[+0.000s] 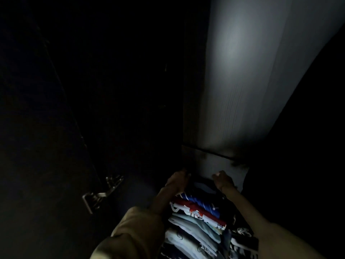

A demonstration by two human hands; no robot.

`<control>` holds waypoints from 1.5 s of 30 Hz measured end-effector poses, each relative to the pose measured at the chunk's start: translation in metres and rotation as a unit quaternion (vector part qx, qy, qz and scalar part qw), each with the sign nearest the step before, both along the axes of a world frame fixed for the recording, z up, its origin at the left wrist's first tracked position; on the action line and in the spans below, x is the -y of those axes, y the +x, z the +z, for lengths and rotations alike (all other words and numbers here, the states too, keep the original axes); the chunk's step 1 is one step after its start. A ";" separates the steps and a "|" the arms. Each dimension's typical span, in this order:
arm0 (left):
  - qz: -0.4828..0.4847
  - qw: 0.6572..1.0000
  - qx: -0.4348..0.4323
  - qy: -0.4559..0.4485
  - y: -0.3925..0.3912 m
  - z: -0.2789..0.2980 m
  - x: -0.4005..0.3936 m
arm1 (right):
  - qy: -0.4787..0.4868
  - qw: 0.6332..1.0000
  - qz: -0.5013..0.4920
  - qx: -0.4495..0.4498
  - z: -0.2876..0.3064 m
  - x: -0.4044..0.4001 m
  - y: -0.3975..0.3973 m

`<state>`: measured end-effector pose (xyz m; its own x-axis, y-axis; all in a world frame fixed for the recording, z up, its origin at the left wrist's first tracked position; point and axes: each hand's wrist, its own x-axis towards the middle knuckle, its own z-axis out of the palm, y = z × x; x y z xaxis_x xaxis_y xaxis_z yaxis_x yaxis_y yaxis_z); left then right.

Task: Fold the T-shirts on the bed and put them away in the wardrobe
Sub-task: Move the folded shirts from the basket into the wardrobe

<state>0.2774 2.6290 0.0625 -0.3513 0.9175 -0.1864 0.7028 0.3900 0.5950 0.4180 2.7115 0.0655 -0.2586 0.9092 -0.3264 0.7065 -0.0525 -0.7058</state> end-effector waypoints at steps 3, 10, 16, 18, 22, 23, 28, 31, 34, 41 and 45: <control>0.052 0.997 0.048 0.034 0.003 0.031 0.029 | -0.020 0.999 -0.025 -0.041 0.038 0.029 0.006; 0.033 0.990 0.114 0.072 0.019 0.087 0.105 | -0.051 0.993 -0.049 -0.092 0.106 0.100 0.032; 0.018 0.980 0.167 0.104 0.034 0.113 0.175 | -0.024 0.987 -0.098 -0.124 0.142 0.182 0.056; 0.012 0.976 0.197 0.095 0.039 0.113 0.209 | -0.023 0.985 -0.116 -0.125 0.149 0.226 0.067; -0.005 0.970 0.226 0.087 0.048 0.110 0.266 | -0.014 0.984 -0.139 -0.113 0.153 0.302 0.084; -0.005 0.969 0.232 0.083 0.053 0.112 0.282 | -0.014 0.984 -0.142 -0.110 0.154 0.319 0.087; -0.019 0.963 0.258 0.080 0.074 0.123 0.345 | -0.010 0.986 -0.144 -0.087 0.164 0.393 0.106; -0.035 0.961 0.260 0.086 0.087 0.136 0.383 | 0.001 0.986 -0.145 -0.079 0.174 0.430 0.116; -0.034 0.955 0.277 0.097 0.096 0.140 0.416 | 0.006 0.986 -0.144 -0.082 0.180 0.468 0.127; -0.036 0.942 0.319 0.097 0.116 0.136 0.498 | 0.001 0.985 -0.140 -0.097 0.188 0.564 0.143; -0.040 0.939 0.324 0.107 0.103 0.144 0.541 | 0.018 0.987 -0.129 -0.093 0.194 0.602 0.125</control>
<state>0.3800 2.0876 0.2069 -0.1570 0.9767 -0.1462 0.1885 0.1750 0.9664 0.5434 2.1091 0.2597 -0.0684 0.9627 -0.2617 0.5312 -0.1869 -0.8264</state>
